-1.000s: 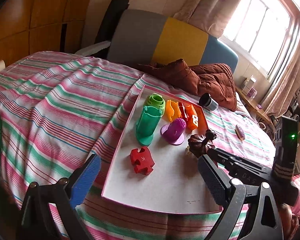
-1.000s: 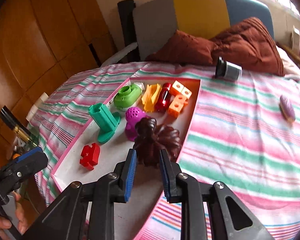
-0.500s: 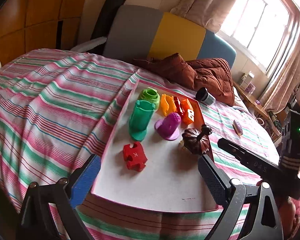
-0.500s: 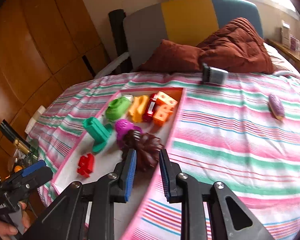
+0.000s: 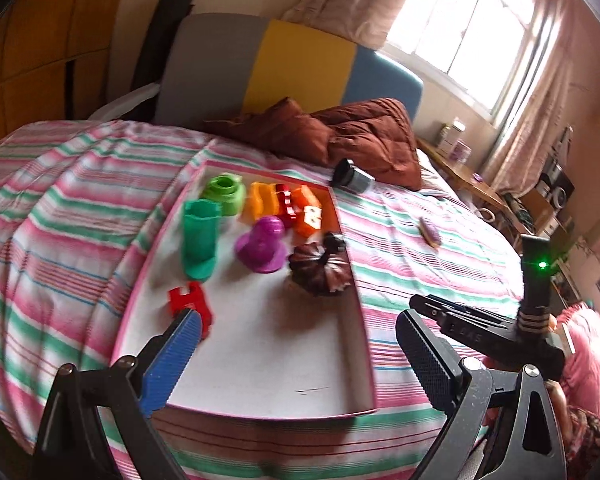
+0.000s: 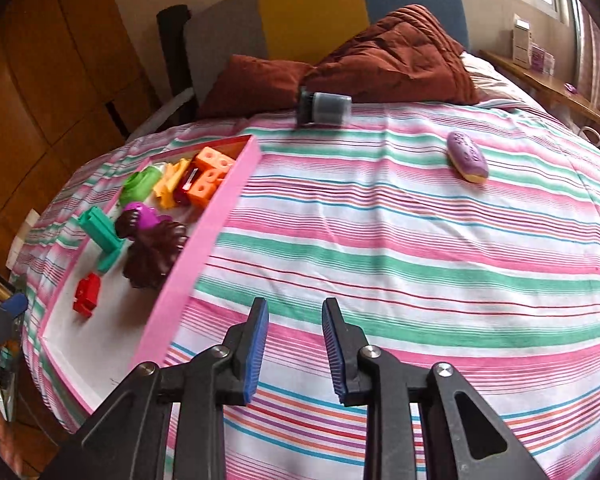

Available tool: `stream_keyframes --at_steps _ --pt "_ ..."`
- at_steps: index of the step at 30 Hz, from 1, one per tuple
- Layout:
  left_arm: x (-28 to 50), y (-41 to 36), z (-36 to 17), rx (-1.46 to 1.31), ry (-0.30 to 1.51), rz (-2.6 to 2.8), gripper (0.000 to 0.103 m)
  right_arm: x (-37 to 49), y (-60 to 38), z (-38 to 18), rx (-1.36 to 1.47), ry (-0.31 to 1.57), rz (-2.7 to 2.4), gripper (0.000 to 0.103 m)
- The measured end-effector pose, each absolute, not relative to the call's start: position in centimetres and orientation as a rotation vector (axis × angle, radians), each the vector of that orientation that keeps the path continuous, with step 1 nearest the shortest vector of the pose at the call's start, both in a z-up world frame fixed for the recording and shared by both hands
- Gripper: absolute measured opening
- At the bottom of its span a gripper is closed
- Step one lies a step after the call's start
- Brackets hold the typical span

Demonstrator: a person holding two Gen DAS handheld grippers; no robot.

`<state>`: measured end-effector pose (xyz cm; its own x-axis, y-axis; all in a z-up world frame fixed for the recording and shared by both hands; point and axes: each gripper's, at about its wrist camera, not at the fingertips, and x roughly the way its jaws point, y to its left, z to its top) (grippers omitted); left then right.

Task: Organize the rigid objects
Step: 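Move the right gripper to the purple egg-shaped toy and grasp it, then grasp the black-capped clear cylinder with the left gripper while the right holds the purple egg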

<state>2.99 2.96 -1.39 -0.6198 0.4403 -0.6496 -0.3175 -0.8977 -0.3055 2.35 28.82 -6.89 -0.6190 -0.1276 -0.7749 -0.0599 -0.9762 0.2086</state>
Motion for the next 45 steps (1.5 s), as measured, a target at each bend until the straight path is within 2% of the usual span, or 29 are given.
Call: stream_keyframes --at_steps 15,25,33,36,45 --pt "3.1 10.5 -0.6 -1.085 -0.066 2.372 0.102 2.1 37.6 -8.7 1.403 -0.465 -2.951 0.034" --pt "2.4 14.3 0.4 -1.087 0.000 2.331 0.102 -5.4 44.4 -6.9 1.325 -0.577 -3.026 0.040" --pt "0.3 15.9 2.0 -1.082 0.055 2.351 0.102 -11.2 46.0 -8.4 1.360 -0.487 -3.022 0.041" --pt "-0.7 16.9 2.6 -1.078 0.094 2.351 0.102 -11.5 46.4 -9.3 1.342 -0.538 -2.991 0.042" --pt "-5.7 21.8 4.8 -1.037 0.206 2.333 0.102 -9.9 46.1 -9.9 1.325 -0.516 -2.969 0.039"
